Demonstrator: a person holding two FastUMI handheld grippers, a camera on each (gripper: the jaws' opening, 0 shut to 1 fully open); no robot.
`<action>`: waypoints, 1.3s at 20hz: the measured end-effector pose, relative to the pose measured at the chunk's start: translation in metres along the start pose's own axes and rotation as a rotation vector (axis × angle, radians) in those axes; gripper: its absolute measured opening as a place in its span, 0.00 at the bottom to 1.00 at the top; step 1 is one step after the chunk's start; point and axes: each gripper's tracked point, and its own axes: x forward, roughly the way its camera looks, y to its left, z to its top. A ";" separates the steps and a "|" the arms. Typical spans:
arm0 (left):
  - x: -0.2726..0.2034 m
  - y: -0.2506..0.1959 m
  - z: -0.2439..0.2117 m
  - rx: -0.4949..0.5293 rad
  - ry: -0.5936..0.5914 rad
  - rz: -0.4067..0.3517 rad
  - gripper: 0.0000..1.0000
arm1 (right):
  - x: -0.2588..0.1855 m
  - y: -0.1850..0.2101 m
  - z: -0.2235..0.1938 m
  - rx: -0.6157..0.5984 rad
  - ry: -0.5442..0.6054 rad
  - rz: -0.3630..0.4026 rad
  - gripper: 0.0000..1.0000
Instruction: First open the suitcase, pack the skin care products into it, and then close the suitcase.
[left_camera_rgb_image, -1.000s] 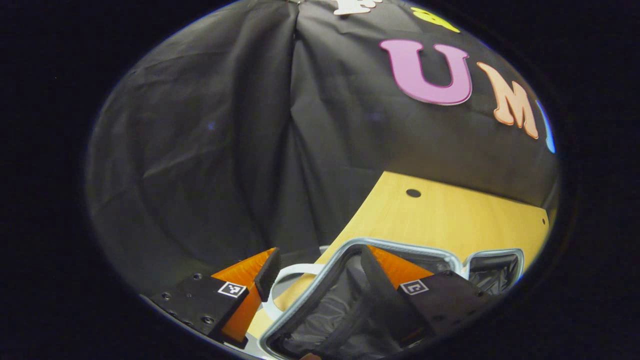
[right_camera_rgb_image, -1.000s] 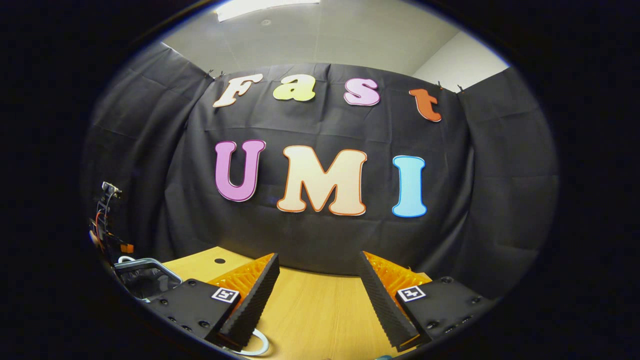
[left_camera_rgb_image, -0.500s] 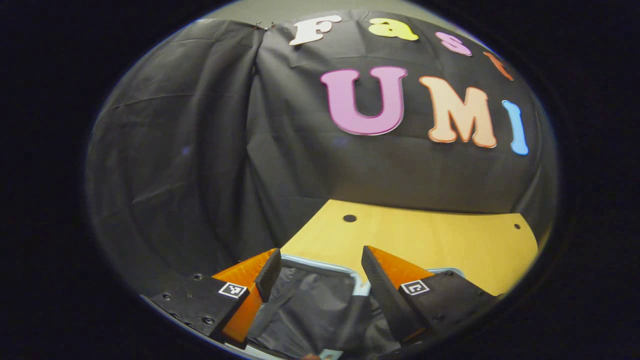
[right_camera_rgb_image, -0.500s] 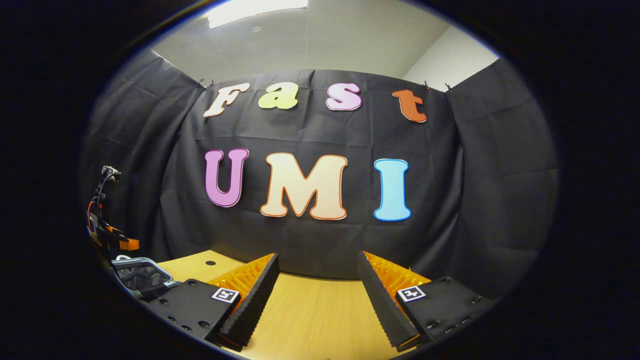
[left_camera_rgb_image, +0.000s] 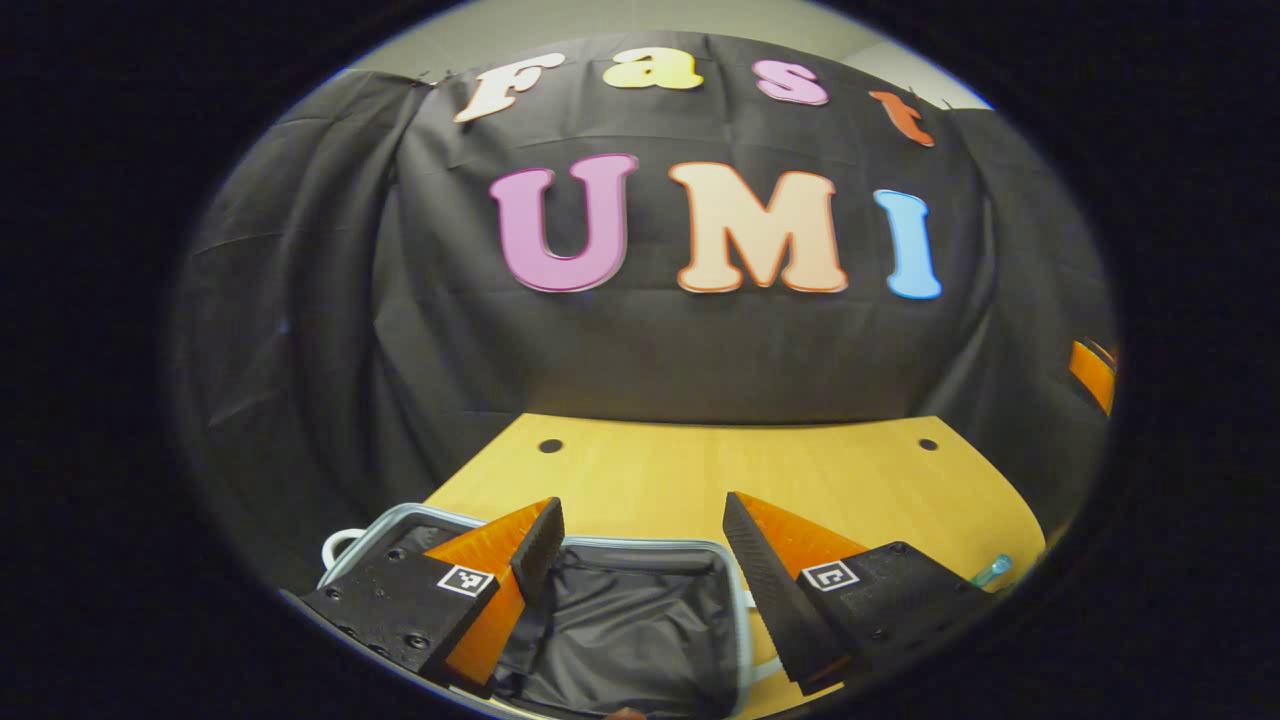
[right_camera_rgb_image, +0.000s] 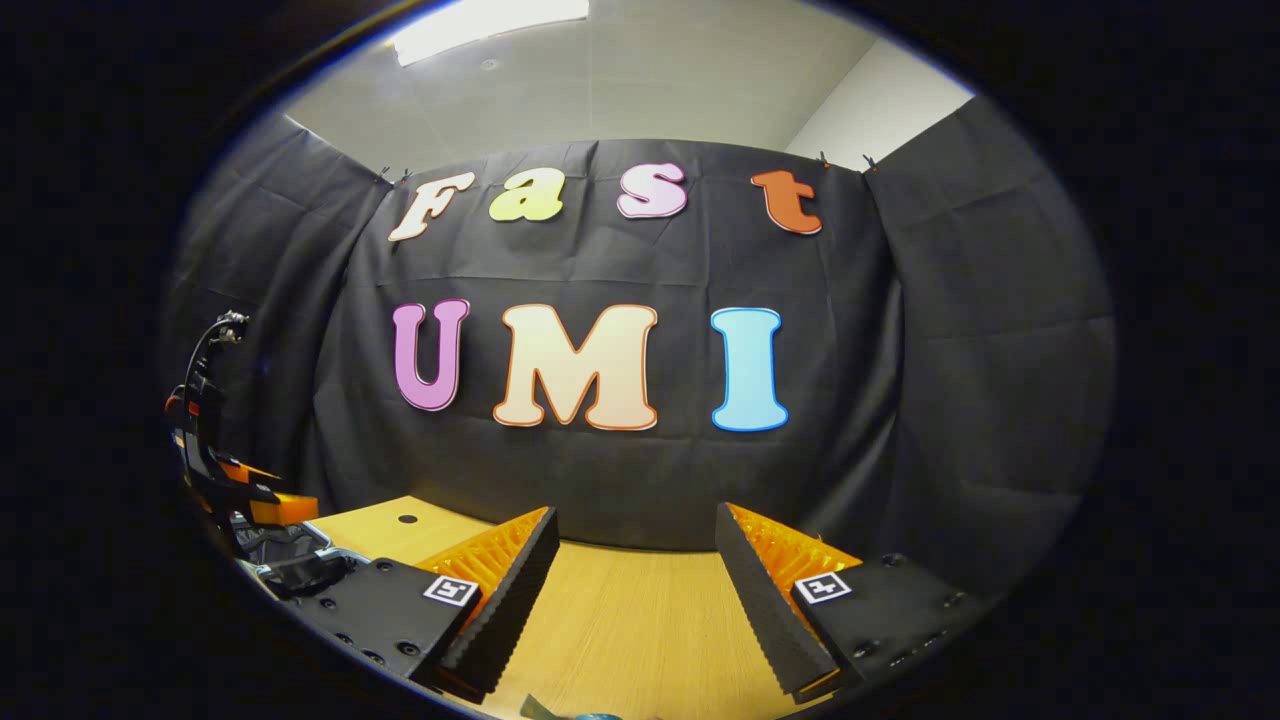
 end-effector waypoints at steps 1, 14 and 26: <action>-0.002 -0.018 -0.003 0.001 0.007 -0.026 0.96 | -0.002 -0.006 -0.001 0.001 0.002 0.000 0.98; -0.030 -0.201 -0.069 -0.085 0.141 -0.362 0.92 | -0.039 -0.069 -0.030 -0.021 0.066 -0.005 0.98; -0.027 -0.282 -0.187 -0.029 0.369 -0.484 0.79 | -0.051 -0.081 -0.058 -0.054 0.133 0.008 1.00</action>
